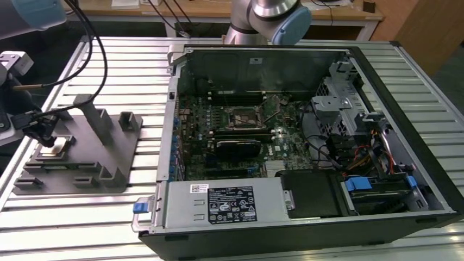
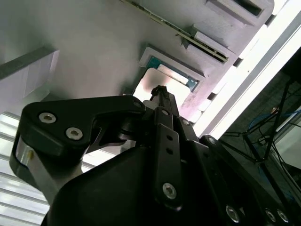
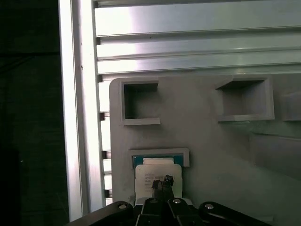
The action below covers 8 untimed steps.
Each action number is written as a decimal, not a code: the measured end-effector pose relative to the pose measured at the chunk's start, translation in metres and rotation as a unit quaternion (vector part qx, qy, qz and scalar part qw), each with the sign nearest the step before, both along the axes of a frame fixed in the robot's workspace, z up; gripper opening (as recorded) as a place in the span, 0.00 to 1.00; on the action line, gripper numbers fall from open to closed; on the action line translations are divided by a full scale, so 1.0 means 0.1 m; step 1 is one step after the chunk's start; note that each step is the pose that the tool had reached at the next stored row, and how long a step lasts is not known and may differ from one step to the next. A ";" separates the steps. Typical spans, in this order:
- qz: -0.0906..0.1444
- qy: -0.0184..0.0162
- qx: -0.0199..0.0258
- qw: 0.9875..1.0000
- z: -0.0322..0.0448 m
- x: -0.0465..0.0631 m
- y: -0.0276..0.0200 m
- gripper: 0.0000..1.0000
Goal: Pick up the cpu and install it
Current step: 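Pick up the cpu and move it towards the insertion slot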
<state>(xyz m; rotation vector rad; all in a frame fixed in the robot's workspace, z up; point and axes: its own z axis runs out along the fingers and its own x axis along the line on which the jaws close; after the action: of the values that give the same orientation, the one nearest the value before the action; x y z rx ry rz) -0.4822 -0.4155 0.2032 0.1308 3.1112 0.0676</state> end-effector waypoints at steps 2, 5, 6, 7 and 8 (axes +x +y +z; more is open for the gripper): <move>0.000 0.000 0.000 1.000 -0.021 0.00 0.000 0.11; 0.000 0.000 0.000 1.000 -0.023 0.00 0.000 0.11; 0.000 0.000 0.000 1.000 -0.024 0.00 0.000 0.11; 0.000 0.000 0.000 1.000 -0.025 0.00 0.000 0.11; 0.000 0.000 0.000 1.000 -0.025 0.00 0.000 0.11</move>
<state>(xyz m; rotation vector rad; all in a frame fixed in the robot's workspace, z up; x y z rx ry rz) -0.4822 -0.4155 0.2006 0.1309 3.1114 0.0674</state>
